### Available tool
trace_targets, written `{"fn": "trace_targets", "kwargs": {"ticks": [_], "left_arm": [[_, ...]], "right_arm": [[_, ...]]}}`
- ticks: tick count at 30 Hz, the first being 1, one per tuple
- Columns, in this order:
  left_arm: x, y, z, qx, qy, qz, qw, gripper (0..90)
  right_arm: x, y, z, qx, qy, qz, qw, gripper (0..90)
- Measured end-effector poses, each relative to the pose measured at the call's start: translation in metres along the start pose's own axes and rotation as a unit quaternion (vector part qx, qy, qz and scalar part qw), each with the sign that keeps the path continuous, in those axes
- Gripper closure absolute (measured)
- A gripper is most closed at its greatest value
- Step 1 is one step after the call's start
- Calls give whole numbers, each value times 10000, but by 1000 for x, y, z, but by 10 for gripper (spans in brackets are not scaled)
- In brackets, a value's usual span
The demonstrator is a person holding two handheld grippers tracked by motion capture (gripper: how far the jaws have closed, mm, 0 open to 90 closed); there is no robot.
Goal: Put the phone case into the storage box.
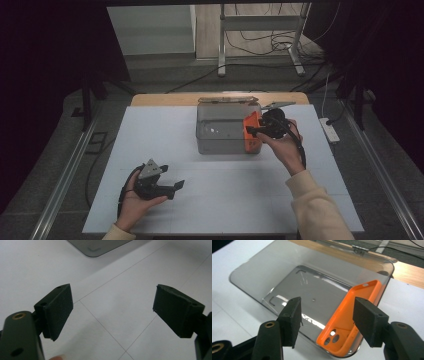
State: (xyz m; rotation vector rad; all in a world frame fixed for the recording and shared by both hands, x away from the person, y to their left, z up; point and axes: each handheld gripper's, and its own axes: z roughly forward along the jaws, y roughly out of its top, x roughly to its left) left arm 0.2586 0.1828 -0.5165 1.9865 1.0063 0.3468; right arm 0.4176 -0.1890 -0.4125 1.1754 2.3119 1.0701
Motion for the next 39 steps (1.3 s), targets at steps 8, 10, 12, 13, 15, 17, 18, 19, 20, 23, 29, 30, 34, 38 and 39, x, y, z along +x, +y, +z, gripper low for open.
{"fn": "trace_targets", "kwargs": {"ticks": [8,10,12,13,15,17,18,19,20,23,29,30,34,38,39], "left_arm": [[1,0,0,11,21,-11,10000,164],[1,0,0,7,30,-10,10000,164],[1,0,0,-8,37,-8,10000,164],[1,0,0,-6,41,-10,10000,164],[1,0,0,0,42,-11,10000,164],[1,0,0,8,44,-7,10000,164],[1,0,0,11,43,-3,10000,164],[1,0,0,11,41,-1,10000,164],[1,0,0,12,38,2,10000,164],[1,0,0,13,35,7,10000,164],[1,0,1,22,32,9,10000,164],[1,0,1,18,35,11,10000,164],[1,0,1,14,34,16,10000,164],[1,0,1,27,36,12,10000,164],[1,0,1,29,37,13,10000,164]], "right_arm": [[1,-11,-8,-137,231,-100,9996,364],[1,-13,-10,-181,251,-123,9994,362],[2,-19,-15,-248,385,-132,9989,349],[2,-20,-17,-257,392,-158,9988,346],[3,-21,-18,-289,406,-188,9986,342],[5,-25,-23,-375,418,-283,9980,320],[5,-25,-23,-375,418,-283,9980,320],[7,-29,-26,-427,453,-338,9975,313],[7,-31,-27,-431,462,-362,9973,312],[9,-34,-30,-423,469,-409,9972,311],[13,-47,-39,-560,578,-543,9953,293],[13,-53,-42,-624,546,-639,9945,282],[10,-66,-49,-732,603,-611,9936,277],[7,-79,-56,-870,644,-651,9920,265],[6,-82,-59,-881,646,-660,9918,265]]}}
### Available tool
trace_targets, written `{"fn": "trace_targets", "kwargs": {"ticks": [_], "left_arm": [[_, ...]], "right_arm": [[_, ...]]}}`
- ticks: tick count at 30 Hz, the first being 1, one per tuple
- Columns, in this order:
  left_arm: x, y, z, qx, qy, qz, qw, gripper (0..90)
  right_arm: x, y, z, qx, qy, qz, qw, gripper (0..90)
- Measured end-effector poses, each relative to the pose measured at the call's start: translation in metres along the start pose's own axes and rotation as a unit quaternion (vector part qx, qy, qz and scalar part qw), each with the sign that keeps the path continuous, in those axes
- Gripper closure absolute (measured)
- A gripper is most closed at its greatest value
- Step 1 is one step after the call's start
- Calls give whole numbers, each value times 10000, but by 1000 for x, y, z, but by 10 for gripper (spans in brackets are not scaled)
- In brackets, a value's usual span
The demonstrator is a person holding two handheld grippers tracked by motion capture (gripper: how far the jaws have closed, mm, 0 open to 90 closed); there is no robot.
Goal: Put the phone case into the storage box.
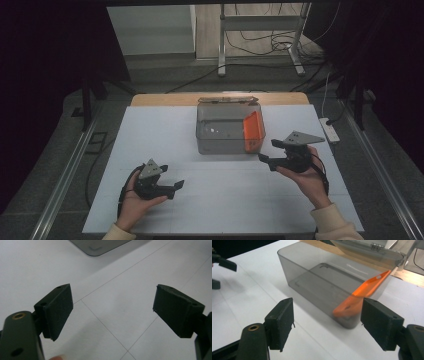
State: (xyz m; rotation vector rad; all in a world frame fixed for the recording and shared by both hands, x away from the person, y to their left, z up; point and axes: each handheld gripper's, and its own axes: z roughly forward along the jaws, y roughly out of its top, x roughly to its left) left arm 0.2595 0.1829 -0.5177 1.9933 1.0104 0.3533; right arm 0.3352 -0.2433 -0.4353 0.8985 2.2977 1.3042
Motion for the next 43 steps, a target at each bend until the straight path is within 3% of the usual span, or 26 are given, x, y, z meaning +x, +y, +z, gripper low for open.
{"fn": "trace_targets", "kwargs": {"ticks": [9,17,24,43], "left_arm": [[0,0,1,26,27,18,10000,164],[4,-3,2,55,68,-27,10000,164],[7,-5,2,75,100,-67,9999,164],[11,-8,4,140,163,-96,9997,163]], "right_arm": [[0,-26,-15,-21,65,-78,9999,254],[-9,-56,-23,-45,112,118,9999,251],[-12,-76,-18,-23,167,233,9996,251],[-15,-85,-13,30,131,116,9998,237]]}}
